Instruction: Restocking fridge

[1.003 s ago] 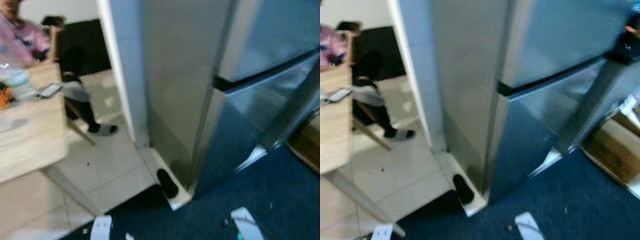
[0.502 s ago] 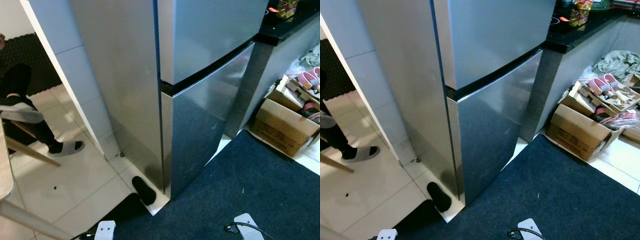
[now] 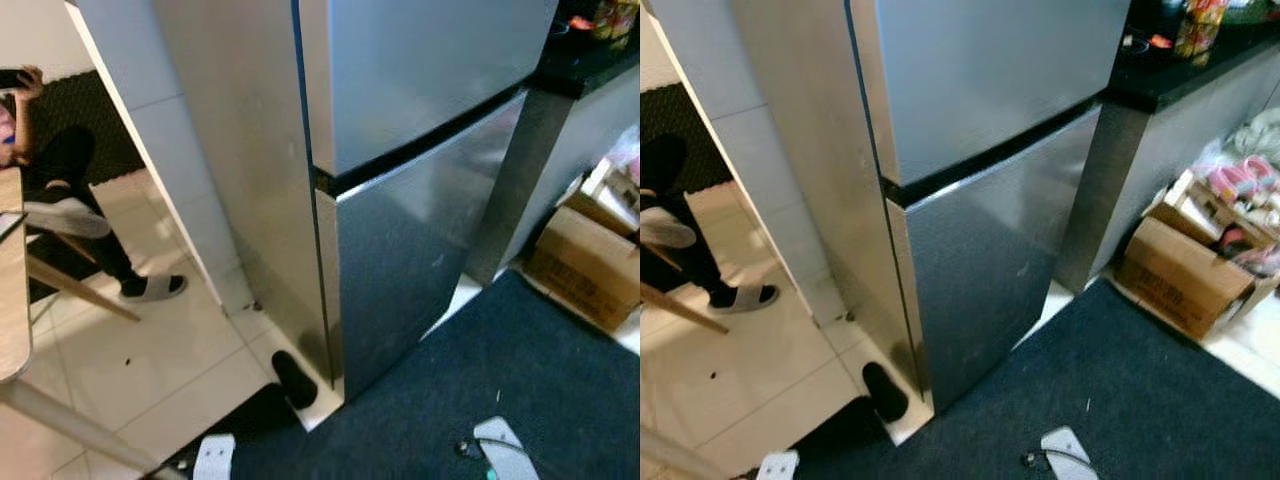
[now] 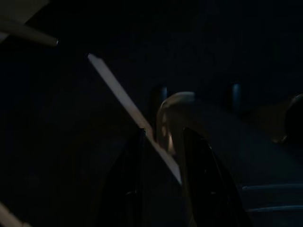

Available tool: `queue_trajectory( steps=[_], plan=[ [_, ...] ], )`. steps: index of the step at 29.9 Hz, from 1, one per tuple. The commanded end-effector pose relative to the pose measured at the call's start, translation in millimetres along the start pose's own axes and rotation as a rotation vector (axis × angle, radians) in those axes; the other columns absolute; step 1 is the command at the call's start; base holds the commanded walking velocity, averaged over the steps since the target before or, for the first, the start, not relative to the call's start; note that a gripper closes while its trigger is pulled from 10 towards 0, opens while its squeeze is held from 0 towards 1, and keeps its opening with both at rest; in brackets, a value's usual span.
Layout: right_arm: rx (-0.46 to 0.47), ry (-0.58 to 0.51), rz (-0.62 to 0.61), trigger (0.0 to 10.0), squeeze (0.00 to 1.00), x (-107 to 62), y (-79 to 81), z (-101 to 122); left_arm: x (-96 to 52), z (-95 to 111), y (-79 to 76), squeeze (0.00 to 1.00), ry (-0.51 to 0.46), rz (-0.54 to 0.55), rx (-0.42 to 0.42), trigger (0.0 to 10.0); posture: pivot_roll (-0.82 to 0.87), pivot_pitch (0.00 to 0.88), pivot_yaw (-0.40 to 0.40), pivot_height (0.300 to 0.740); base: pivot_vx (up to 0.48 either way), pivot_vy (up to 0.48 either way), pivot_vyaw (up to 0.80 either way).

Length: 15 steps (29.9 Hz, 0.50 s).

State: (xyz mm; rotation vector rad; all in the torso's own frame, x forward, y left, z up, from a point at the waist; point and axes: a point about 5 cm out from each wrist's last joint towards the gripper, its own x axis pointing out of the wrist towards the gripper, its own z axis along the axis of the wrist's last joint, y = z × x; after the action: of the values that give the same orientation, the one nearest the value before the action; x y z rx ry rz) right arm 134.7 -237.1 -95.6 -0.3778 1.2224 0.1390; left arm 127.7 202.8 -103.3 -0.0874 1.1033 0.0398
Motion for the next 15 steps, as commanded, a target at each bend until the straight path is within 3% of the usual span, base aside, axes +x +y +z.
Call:
queue_trajectory(
  steps=[1,6,14,15],
  plan=[
    [-0.015,-0.009,0.005,10.0,0.0,0.2,1.0,2.4,-0.7,0.5,3.8,0.0,-0.003,0.006,0.0,10.0,-0.03,0.0,0.025,0.74,0.0,-0.465,0.0],
    [-0.019,-0.011,0.006,10.0,0.0,0.1,0.2,2.9,0.1,4.6,2.3,0.0,-0.022,0.012,-0.003,10.0,-0.03,0.0,0.025,0.74,0.0,-0.465,0.0],
    [-0.027,-0.009,0.007,10.0,0.0,-0.2,-1.1,1.6,1.5,30.5,3.5,0.0,-0.14,0.013,-0.065,10.0,-0.03,0.0,0.022,0.74,0.0,0.0,0.0],
    [-0.032,-0.008,0.007,10.0,0.0,-0.3,-1.8,1.1,1.3,43.2,6.1,0.0,-0.19,0.014,-0.094,10.0,-0.03,0.0,0.02,0.74,0.0,0.0,0.0]
  ],
)
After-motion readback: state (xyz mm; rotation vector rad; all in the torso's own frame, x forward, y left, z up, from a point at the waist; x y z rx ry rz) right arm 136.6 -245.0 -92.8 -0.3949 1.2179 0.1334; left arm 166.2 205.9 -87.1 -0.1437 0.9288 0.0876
